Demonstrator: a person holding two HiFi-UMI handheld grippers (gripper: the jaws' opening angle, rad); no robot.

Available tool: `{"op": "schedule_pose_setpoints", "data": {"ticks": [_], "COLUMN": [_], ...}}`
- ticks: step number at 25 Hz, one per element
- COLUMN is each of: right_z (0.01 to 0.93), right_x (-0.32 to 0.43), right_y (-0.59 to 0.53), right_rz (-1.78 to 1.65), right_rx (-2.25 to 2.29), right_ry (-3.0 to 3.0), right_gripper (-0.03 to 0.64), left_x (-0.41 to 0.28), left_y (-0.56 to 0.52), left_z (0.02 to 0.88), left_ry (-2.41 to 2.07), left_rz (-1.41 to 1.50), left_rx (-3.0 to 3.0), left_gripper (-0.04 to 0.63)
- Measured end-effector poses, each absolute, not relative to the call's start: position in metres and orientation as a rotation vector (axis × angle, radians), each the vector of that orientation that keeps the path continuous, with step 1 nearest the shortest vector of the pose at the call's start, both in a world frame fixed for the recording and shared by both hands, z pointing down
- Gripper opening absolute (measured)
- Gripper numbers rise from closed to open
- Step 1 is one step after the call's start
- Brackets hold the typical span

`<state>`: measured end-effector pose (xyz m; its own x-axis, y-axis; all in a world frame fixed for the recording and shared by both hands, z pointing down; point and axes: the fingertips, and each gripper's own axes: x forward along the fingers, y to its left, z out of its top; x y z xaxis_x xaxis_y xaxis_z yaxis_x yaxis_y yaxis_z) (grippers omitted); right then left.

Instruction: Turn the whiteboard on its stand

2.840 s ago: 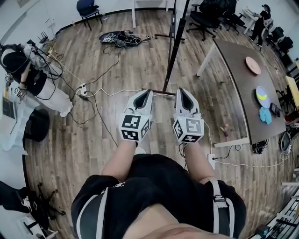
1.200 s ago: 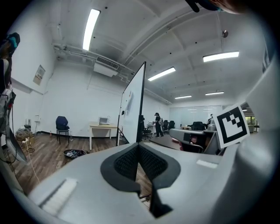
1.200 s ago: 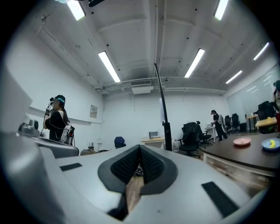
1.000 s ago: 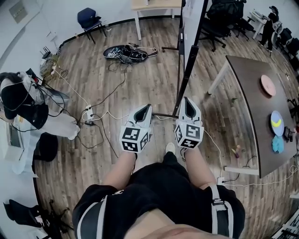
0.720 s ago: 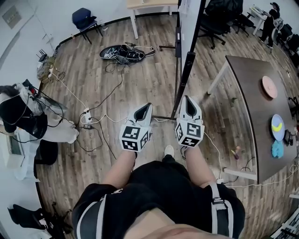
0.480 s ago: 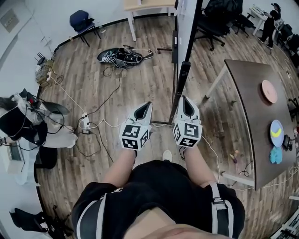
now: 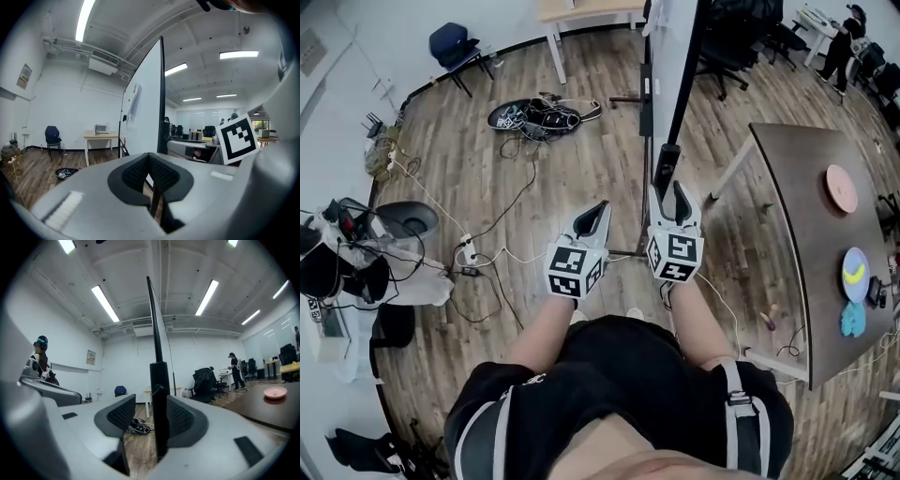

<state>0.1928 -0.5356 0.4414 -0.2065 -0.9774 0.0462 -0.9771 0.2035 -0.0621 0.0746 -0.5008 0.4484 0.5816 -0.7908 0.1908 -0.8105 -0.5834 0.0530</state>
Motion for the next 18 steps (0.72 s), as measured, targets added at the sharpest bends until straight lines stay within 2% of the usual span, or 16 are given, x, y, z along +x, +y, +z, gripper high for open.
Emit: {"op": "schedule_pose_setpoints", "data": {"ticks": [4,11,12,14,18], "right_z": [0.442,0.458,0.460,0.461,0.461], "right_x": [0.199,0.203,0.203,0.204,0.206], "right_y": [-0.558,-0.586,-0.588,-0.590,-0.587], "right_rz": [-0.111,-0.187,-0.201,-0.198,-0.167], "right_rx": [-2.041,-2.131,-2.143,-2.170,-2.202], "right_ry": [2.388,2.405,2.406,2.393,2.352], "right_gripper": [0.225,0.227,0.225,0.166,0.167], "left_x": [0.059,0.049,0.049,0.048,0.047], "left_y": [-0.513,-0.512,-0.510,-0.508,-0.503], "left_z": [0.450,0.452,0.453,0.456,0.463], "left_ry": [-1.385,-1.394,-1.393,-1.390,-1.370], "left_rz": [0.220,0.202,0.202,0.207,0.224], "left_rx": [2.657,2.638,2.635,2.632,2.626], "left_gripper": [0.009,0.009,0.009,0.009,0.009]}}
